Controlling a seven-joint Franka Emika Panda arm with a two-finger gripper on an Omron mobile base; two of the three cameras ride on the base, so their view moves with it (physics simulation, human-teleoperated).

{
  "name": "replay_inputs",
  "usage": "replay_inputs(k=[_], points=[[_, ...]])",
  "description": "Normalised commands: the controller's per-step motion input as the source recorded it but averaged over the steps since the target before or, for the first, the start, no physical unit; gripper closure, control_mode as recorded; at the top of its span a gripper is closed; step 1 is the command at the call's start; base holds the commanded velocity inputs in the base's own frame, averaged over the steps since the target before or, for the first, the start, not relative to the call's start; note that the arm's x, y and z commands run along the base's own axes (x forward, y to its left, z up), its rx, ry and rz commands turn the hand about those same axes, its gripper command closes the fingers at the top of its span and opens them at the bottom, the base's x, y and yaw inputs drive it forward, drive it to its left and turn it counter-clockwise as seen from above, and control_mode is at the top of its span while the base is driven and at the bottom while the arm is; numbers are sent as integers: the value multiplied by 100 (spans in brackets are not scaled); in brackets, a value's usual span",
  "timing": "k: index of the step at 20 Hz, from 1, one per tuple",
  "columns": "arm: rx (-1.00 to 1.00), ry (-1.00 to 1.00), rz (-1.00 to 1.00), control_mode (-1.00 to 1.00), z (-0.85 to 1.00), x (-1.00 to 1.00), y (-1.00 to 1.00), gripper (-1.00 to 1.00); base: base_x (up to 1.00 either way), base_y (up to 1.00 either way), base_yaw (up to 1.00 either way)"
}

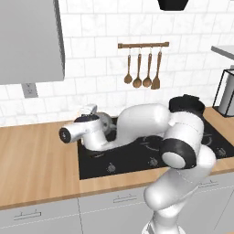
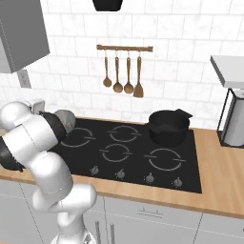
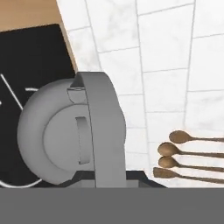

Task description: Pick the kettle from the counter and place it on a stove burner. Then turn the burner on.

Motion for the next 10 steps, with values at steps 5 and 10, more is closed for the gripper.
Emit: replay_inputs(k=[5, 10], points=[[54, 32, 2, -100, 10, 100, -99, 100, 0, 0, 0], [42, 46, 1, -100, 4, 96, -60, 100, 0, 0, 0]])
